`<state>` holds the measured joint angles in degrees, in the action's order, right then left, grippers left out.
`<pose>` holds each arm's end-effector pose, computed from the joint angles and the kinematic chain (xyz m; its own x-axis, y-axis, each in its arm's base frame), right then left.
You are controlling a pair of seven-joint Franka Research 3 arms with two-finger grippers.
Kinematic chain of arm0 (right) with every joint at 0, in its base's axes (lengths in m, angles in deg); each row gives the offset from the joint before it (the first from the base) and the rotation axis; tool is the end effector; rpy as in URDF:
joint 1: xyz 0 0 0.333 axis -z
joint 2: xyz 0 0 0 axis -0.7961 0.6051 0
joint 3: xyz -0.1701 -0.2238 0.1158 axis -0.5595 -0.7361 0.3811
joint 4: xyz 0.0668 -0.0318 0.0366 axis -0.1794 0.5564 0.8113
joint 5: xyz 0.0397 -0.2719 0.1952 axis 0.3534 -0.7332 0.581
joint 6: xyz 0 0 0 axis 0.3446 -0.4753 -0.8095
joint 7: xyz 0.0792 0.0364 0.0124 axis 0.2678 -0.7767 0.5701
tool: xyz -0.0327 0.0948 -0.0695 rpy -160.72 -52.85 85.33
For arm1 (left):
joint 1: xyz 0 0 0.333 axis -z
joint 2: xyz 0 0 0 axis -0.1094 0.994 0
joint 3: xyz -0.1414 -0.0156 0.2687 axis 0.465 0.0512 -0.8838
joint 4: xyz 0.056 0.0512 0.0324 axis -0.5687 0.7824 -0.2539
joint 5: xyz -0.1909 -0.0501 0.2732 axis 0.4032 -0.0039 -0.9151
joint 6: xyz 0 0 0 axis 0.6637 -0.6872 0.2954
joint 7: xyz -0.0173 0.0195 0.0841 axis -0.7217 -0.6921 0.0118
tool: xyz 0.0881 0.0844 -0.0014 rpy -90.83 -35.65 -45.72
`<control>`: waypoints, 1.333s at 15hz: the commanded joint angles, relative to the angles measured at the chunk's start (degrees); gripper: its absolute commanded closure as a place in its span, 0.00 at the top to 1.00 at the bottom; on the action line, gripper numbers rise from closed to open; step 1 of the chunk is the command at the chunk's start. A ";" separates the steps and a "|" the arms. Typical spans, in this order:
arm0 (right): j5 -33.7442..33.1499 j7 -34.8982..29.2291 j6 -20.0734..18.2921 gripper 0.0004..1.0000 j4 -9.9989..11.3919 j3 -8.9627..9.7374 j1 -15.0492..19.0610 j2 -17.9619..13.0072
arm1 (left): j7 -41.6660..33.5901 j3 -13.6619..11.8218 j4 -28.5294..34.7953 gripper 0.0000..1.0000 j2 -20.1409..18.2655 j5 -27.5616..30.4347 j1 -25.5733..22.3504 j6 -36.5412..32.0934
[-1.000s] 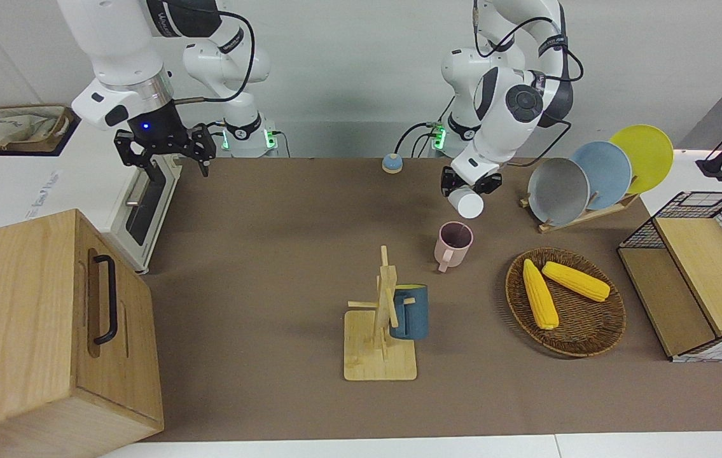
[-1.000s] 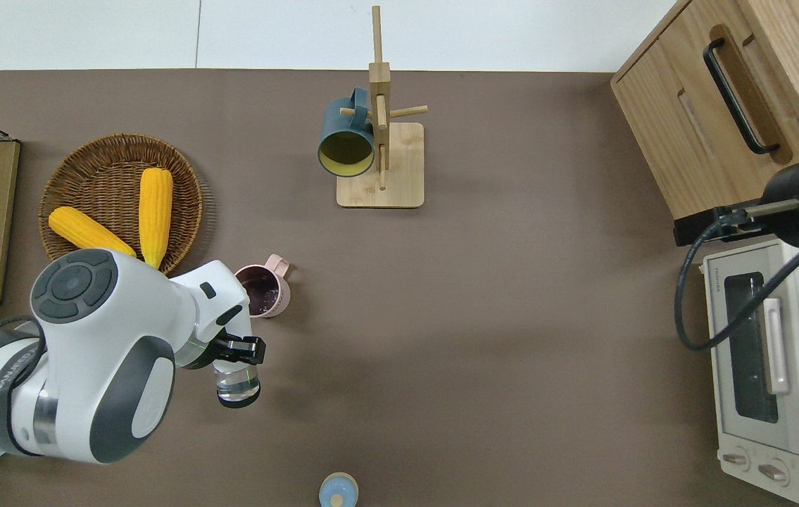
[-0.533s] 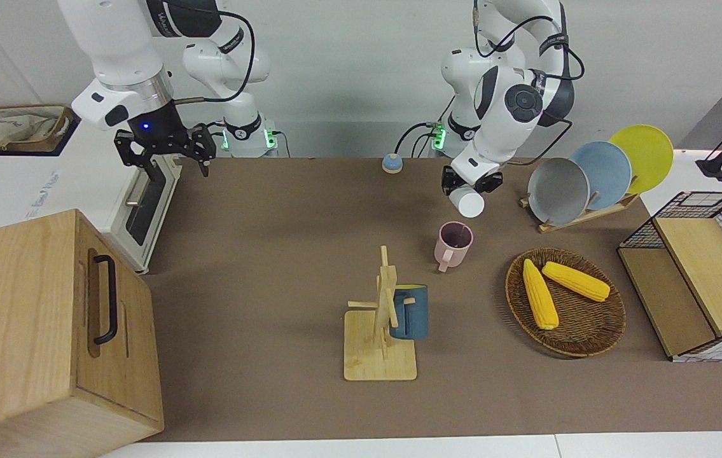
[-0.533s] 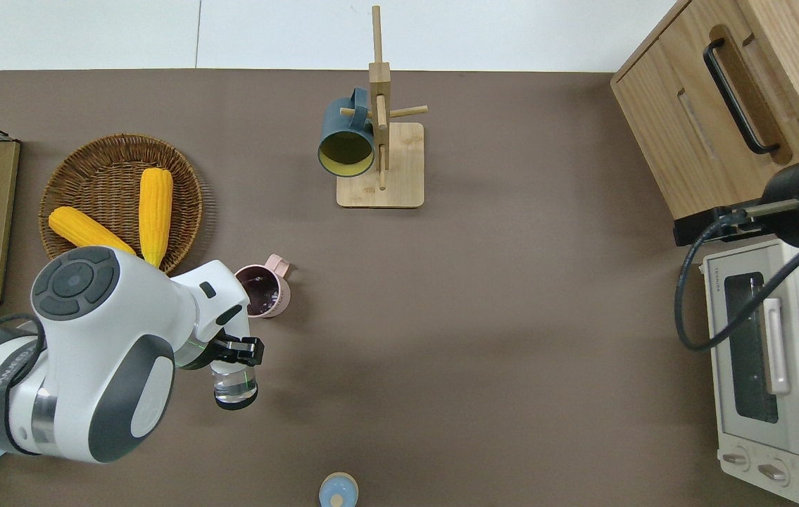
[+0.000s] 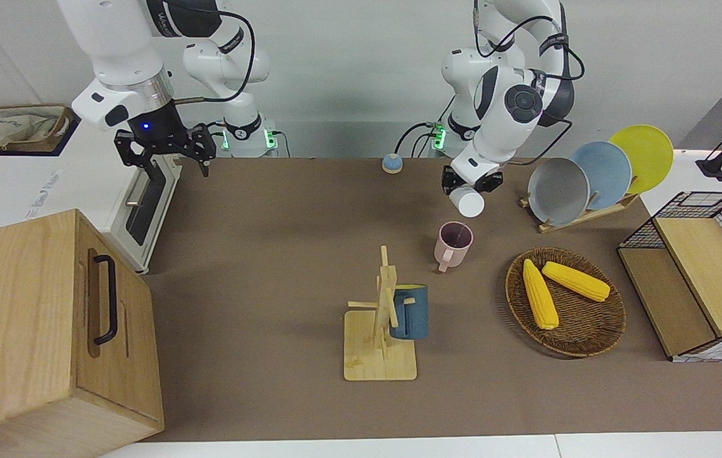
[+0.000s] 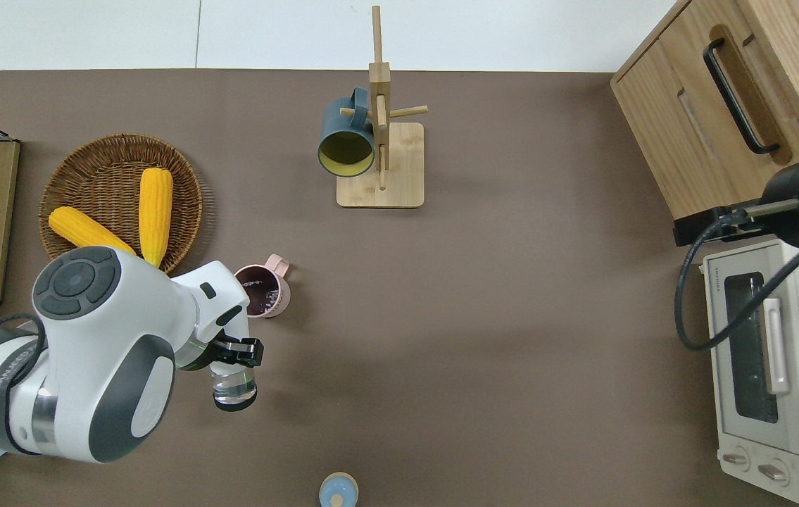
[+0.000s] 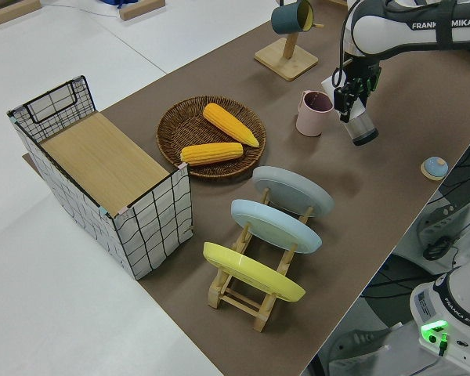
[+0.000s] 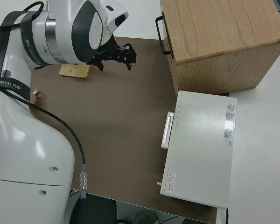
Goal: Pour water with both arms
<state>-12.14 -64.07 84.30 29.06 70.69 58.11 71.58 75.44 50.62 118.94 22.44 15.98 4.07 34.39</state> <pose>0.5177 0.0296 0.6004 0.9943 0.1046 0.0194 0.1042 -0.9944 0.0170 0.4223 -0.1325 0.4208 0.9659 -0.1490 -0.2119 -0.1354 -0.9878 0.0774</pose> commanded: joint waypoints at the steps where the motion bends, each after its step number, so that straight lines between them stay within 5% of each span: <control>1: 1.23 1.12 -0.81 0.99 -0.57 0.06 0.28 -0.02 | 1.90 0.18 -2.20 0.00 0.09 -1.84 -0.08 -2.40; 20: 1.14 1.12 -0.81 0.99 -0.57 0.06 0.28 -0.02 | 3.04 0.27 -2.11 0.00 -0.17 -1.76 0.62 -2.66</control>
<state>-12.12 -64.07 84.30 29.06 70.69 58.11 71.58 76.49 50.84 118.89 22.45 15.61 4.19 33.86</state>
